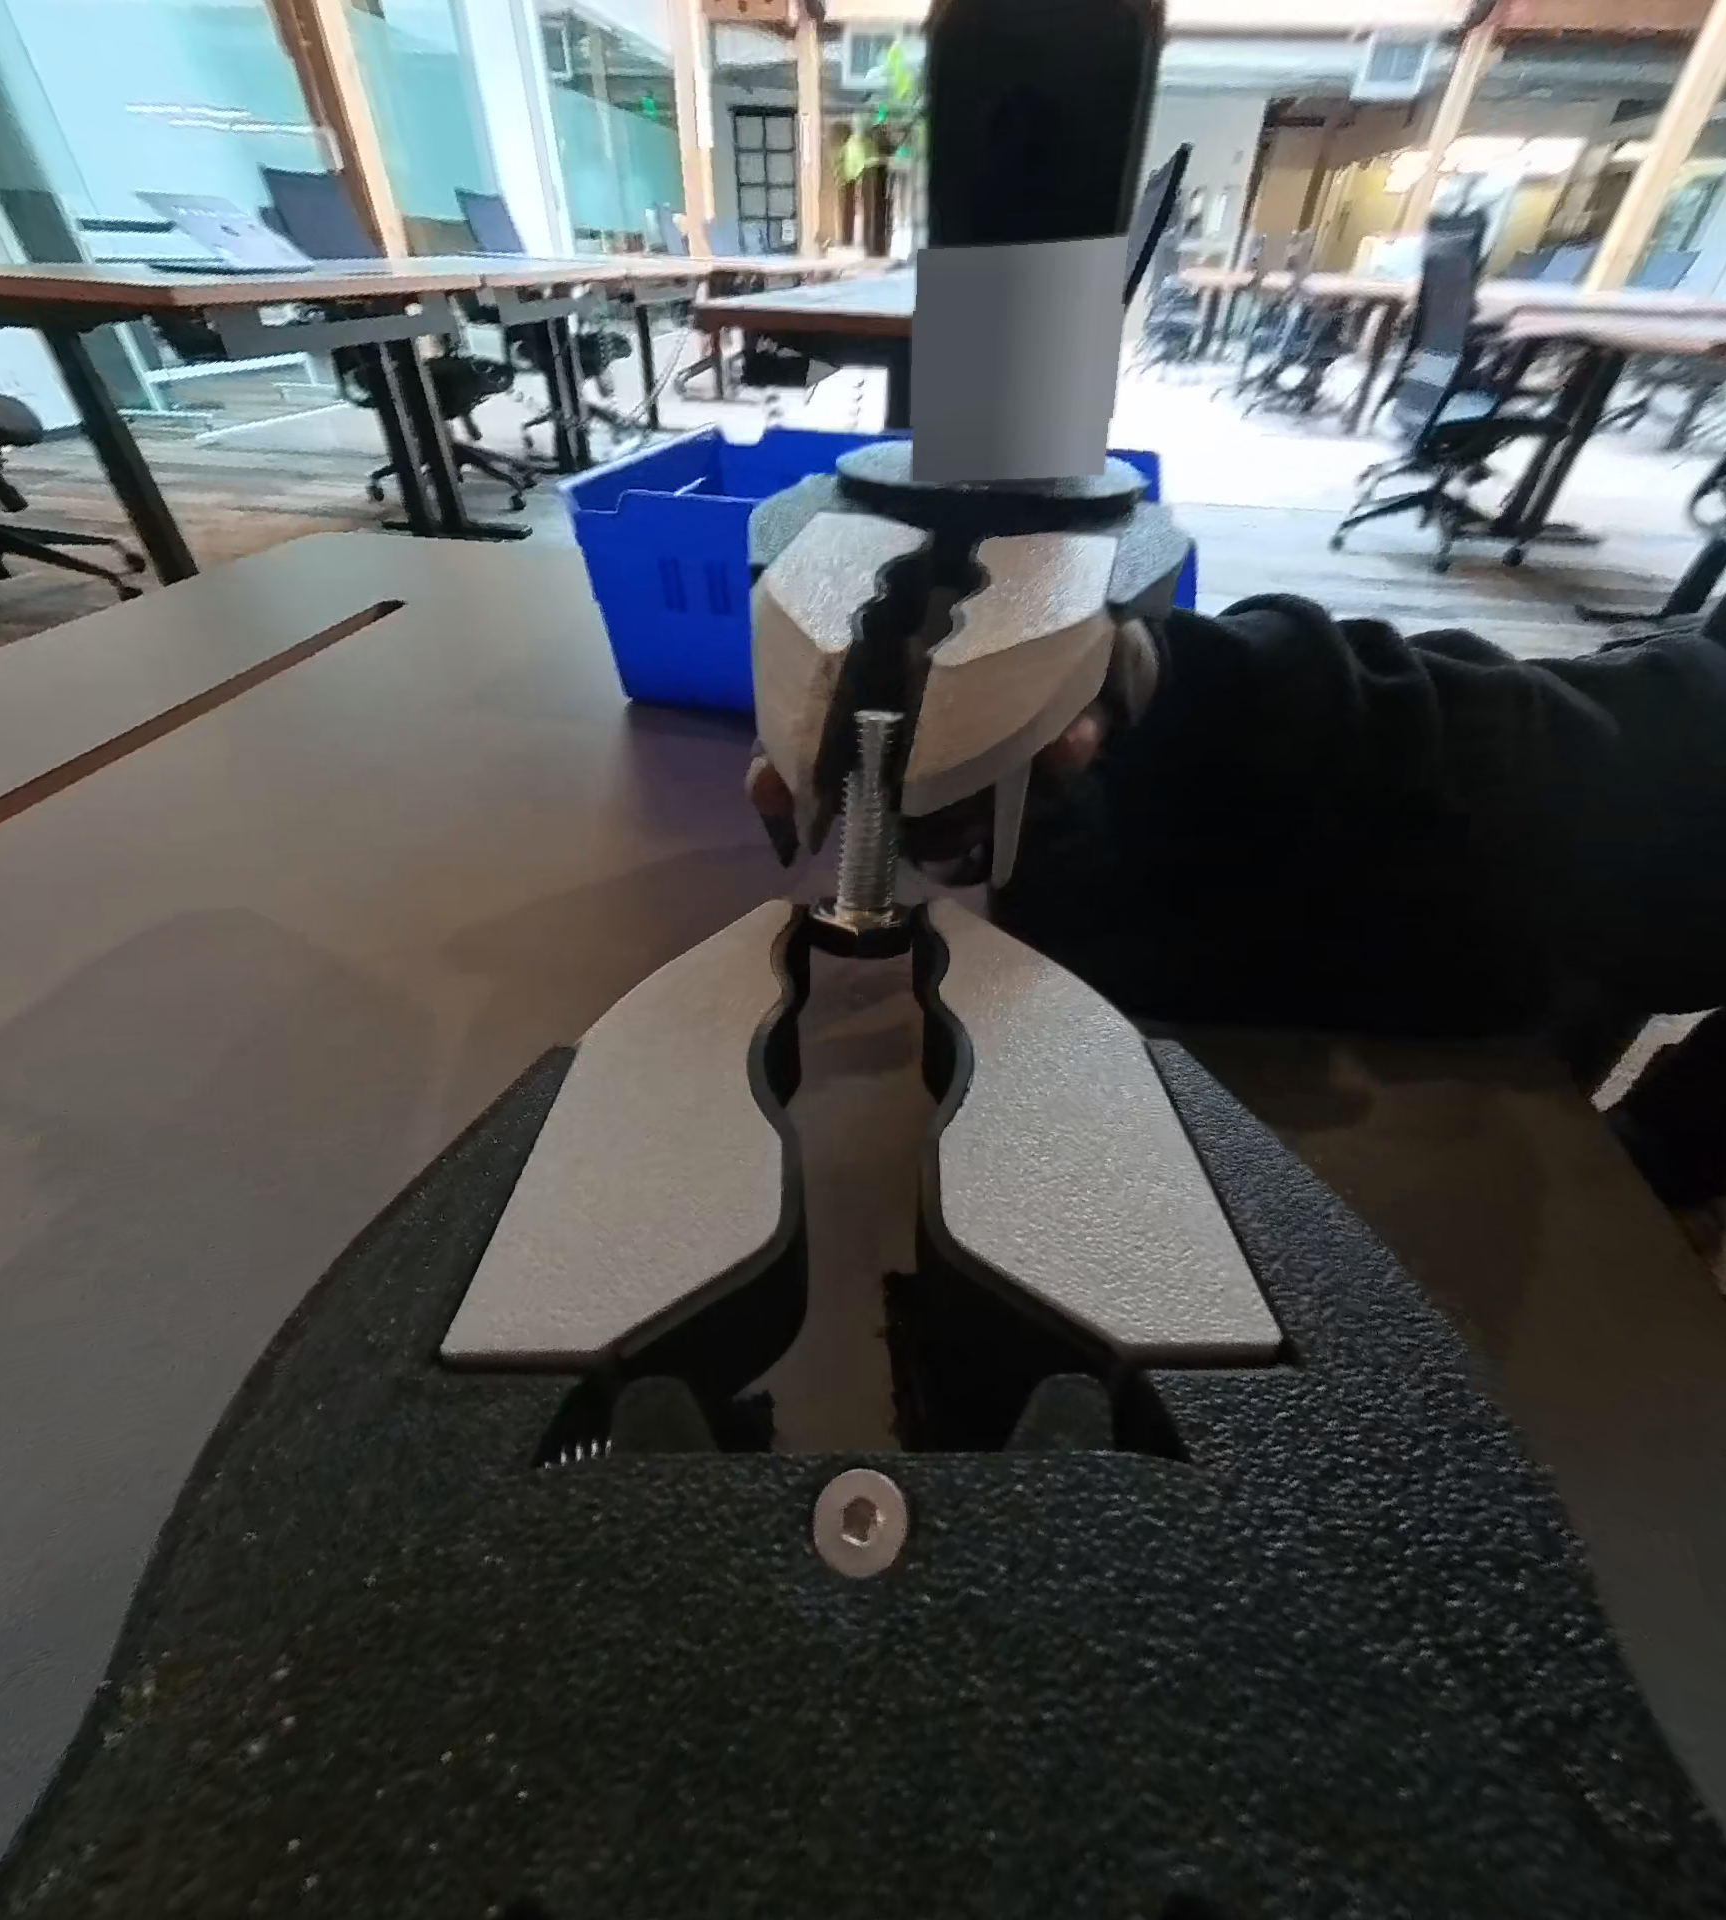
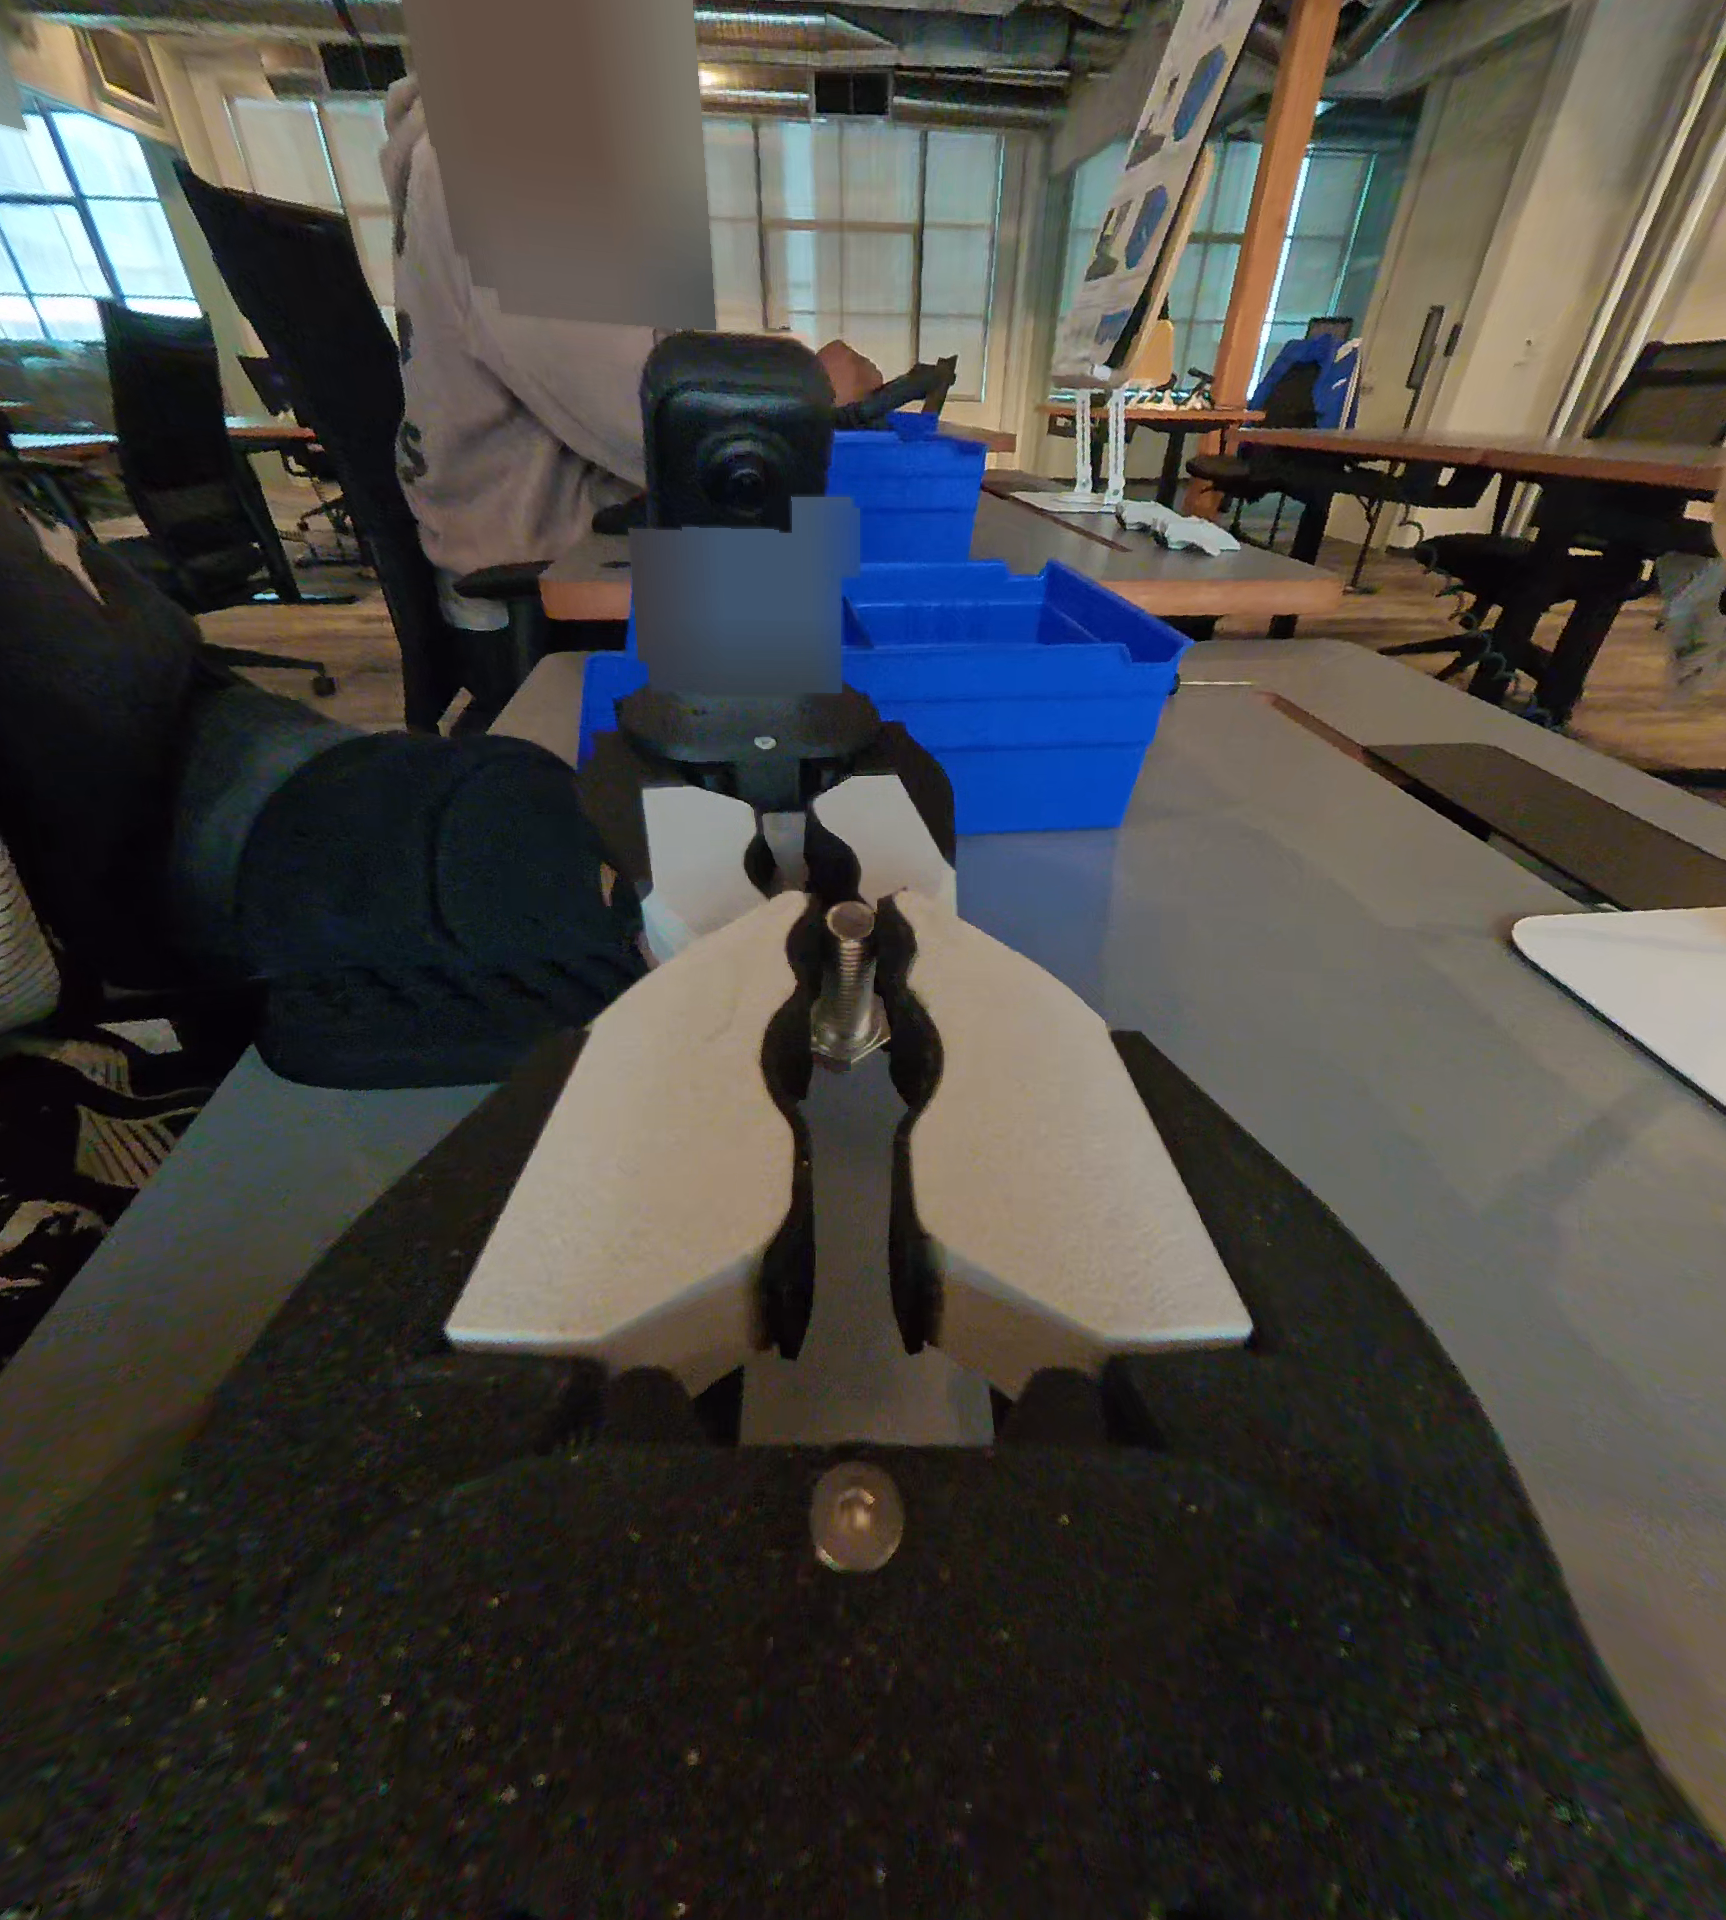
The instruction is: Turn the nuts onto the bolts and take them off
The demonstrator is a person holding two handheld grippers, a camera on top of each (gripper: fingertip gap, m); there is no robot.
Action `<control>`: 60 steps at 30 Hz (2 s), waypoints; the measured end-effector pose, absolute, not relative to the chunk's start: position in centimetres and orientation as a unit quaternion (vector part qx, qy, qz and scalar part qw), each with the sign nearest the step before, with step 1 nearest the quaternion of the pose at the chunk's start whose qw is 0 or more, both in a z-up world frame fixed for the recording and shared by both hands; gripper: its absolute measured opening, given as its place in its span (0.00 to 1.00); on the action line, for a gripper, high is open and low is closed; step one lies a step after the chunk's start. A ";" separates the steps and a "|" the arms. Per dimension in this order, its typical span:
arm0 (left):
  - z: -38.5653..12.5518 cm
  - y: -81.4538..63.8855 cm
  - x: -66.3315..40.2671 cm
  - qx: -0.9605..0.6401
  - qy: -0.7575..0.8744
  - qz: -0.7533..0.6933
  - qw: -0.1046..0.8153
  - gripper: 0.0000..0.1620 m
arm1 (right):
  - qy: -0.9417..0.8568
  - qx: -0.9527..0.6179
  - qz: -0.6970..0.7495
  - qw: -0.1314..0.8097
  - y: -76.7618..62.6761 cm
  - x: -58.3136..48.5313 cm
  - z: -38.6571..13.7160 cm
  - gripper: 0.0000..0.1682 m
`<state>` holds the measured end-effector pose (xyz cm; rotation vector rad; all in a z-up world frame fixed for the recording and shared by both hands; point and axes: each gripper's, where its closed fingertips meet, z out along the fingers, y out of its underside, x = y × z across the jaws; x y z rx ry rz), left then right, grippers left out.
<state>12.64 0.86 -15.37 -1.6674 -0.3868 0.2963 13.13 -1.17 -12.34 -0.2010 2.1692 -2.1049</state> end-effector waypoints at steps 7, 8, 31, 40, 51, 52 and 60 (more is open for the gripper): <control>-11.3 -4.8 12.0 -0.723 -0.244 0.244 0.598 0.40 | 0.766 -0.065 -0.637 0.053 -2.8 13.4 -15.0 0.05; -10.1 -5.8 12.3 -0.713 -0.256 0.266 0.596 0.40 | 0.779 -0.066 -0.620 0.056 -3.2 13.6 -15.7 0.05; -2.8 -15.0 17.8 -0.625 -0.316 0.402 0.589 0.32 | 0.873 -0.044 -0.482 0.063 -5.2 13.7 -22.2 0.05; -3.7 -15.1 17.7 -0.648 -0.322 0.396 0.565 0.33 | 0.873 -0.050 -0.479 0.069 -4.9 14.0 -22.3 0.09; -6.6 -27.3 22.7 -0.749 -0.477 0.318 0.333 0.30 | 0.801 -0.005 -0.592 0.089 -3.3 13.0 -16.2 0.24; -7.6 -28.6 23.6 -0.761 -0.498 0.286 0.301 0.27 | 0.796 0.001 -0.600 0.086 -3.0 12.8 -15.7 0.24; -17.2 -34.7 27.6 -0.861 -0.490 0.104 0.087 0.27 | 0.781 0.010 -0.619 0.085 -2.3 12.5 -14.6 0.24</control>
